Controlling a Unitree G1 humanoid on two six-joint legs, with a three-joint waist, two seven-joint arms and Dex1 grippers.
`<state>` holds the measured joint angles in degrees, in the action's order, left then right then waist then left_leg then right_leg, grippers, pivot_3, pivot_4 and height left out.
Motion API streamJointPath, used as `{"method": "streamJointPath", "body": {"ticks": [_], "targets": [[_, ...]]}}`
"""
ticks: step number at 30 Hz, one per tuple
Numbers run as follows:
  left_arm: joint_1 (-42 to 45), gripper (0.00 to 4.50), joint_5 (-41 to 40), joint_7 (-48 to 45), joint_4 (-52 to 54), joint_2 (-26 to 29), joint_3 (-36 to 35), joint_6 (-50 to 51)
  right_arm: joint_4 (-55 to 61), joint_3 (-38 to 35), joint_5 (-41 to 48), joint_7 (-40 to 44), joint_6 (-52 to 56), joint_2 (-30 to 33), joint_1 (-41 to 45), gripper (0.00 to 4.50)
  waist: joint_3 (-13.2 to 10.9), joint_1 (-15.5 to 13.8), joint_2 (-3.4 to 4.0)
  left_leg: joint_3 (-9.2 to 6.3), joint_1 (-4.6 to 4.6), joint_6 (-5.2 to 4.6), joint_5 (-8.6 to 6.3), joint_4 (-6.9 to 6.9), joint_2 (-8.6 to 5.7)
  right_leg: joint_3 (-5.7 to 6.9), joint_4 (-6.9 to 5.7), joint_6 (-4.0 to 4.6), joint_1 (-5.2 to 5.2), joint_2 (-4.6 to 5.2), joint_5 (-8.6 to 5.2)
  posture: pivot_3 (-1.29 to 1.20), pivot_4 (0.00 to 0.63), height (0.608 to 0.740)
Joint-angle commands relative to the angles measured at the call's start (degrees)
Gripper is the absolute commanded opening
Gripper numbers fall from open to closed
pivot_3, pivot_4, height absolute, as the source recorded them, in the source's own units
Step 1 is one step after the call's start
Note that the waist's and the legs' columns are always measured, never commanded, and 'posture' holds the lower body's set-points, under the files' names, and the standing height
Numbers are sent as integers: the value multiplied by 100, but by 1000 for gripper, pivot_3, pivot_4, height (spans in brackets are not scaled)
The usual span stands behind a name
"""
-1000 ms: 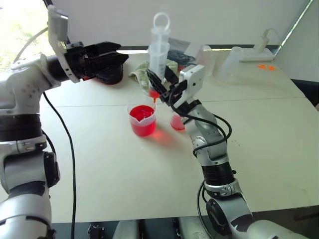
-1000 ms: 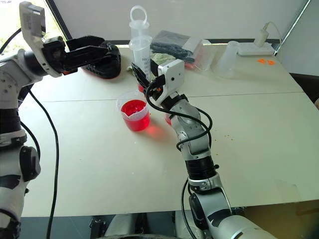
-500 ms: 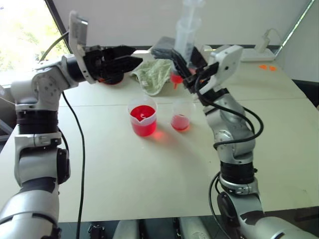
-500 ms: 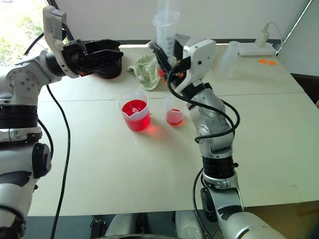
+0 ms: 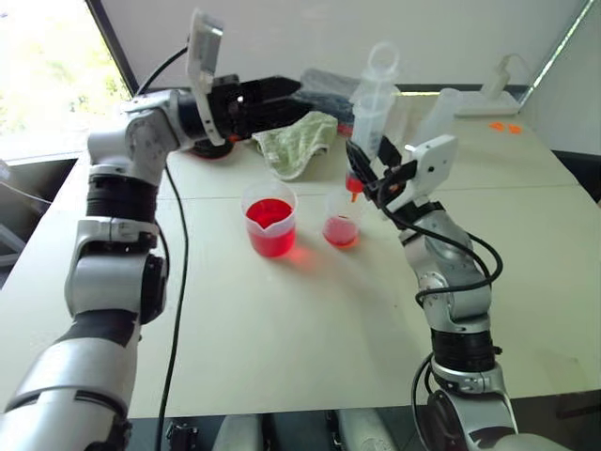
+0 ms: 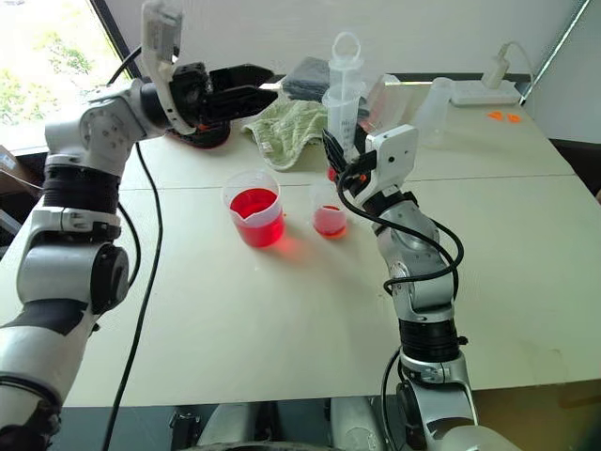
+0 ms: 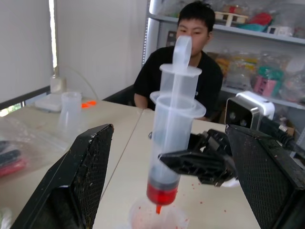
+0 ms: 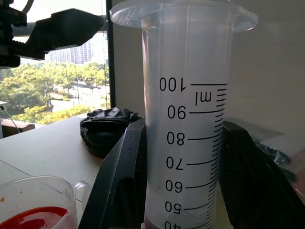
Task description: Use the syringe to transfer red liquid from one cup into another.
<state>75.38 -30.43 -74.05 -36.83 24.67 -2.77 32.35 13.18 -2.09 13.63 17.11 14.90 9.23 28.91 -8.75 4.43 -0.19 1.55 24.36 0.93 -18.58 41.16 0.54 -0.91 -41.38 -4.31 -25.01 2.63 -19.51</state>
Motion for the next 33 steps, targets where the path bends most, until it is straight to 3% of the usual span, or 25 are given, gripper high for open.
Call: {"method": "streamJointPath", "body": {"ticks": [1, 10, 17, 20, 27, 33], "targets": [[536, 3942, 153, -162, -369, -299, 48, -398, 152, 76, -30, -30, -271, -89, -66, 1423, 0, -42, 0, 0, 0, 0, 0, 1, 1, 0, 2, 0, 0, 0, 0, 0, 150, 711], [1357, 3942, 454, -353, -1654, -799, -86, -1105, 21, 330, -156, -6, -518, -202, -110, 1423, 0, -48, 0, 4, 0, 0, 0, -1, 3, -3, 13, 0, 3, -3, 0, 0, 150, 711], [1428, 3942, 637, -503, -2014, -928, -88, -1315, -164, 425, -252, 7, -735, -236, -106, 1423, 0, -50, 0, 5, 0, 0, 0, -1, 2, -3, 14, 0, 4, -2, 0, 0, 150, 711], [1406, 3108, 756, -580, -2087, -952, -25, -1295, -148, 422, -257, -25, -726, -253, -82, 1423, 0, -53, 0, 5, 0, 0, 0, -1, 2, -3, 13, 0, 4, -2, 0, 0, 150, 711], [1342, 53, 954, -653, -2165, -1083, 5, -1314, -37, 387, -291, -90, -725, -244, -200, 1423, 0, -59, 0, 3, 0, 0, 0, 0, 3, -2, 12, 0, 4, -2, 0, 0, 150, 711], [1246, 53, 1128, -672, -2165, -1191, 37, -1376, 18, 312, -334, -136, -734, -176, -260, 1423, 0, -54, 0, 4, 1, 0, 0, -1, 2, -2, 13, 0, 4, -1, 0, 0, 150, 711]]}}
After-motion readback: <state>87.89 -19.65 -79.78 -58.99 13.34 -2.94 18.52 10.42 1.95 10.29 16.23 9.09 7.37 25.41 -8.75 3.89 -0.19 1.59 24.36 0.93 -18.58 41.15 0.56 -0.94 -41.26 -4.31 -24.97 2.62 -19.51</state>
